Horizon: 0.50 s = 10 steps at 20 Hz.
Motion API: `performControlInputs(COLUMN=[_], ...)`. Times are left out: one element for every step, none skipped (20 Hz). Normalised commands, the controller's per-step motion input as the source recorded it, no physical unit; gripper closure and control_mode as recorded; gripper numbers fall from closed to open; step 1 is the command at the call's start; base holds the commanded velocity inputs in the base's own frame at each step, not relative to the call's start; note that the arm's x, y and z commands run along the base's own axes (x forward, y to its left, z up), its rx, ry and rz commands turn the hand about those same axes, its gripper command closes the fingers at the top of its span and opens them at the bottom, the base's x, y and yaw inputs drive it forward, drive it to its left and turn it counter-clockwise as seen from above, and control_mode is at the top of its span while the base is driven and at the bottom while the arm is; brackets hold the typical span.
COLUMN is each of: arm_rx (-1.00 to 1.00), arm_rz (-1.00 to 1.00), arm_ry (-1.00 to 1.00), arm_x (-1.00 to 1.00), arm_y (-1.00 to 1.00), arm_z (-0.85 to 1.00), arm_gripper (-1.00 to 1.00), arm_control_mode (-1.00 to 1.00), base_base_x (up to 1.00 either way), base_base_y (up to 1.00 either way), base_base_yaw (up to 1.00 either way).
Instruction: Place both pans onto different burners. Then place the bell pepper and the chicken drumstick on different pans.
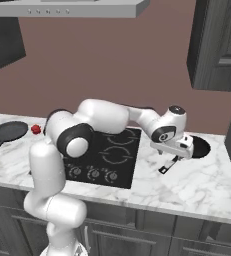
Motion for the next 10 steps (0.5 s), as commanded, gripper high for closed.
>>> performControlInputs(arm_rx=[0.0,0.0,0.0,0.0,0.0,0.0,0.0,0.0,0.0,0.0], arm_rz=[0.0,0.0,0.0,0.0,0.0,0.0,0.0,0.0,0.0,0.0], arm_ry=[0.0,0.0,0.0,0.0,0.0,0.0,0.0,0.0,0.0,0.0], arm_x=[0.11,0.13,0.18,0.16,0.15,0.14,0.14,0.11,0.12,0.14], arm_y=[0.0,0.0,0.0,0.0,0.0,0.0,0.0,0.0,0.0,0.0], arm_z=[-0.21,-0.21,-0.21,-0.21,-0.21,-0.23,-0.22,-0.2,-0.23,-0.24], arm_gripper=[-1.0,-1.0,-1.0,-1.0,-1.0,-1.0,-1.0,-1.0,-1.0,-1.0], arm_control_mode=[-1.0,-1.0,-1.0,-1.0,-1.0,-1.0,-1.0,-1.0,-1.0,-1.0], base_base_x=[0.0,0.0,0.0,0.0,0.0,0.0,0.0,0.0,0.0,0.0], base_base_y=[0.0,0.0,0.0,0.0,0.0,0.0,0.0,0.0,0.0,0.0], base_base_yaw=[0.0,0.0,0.0,0.0,0.0,0.0,0.0,0.0,0.0,0.0])
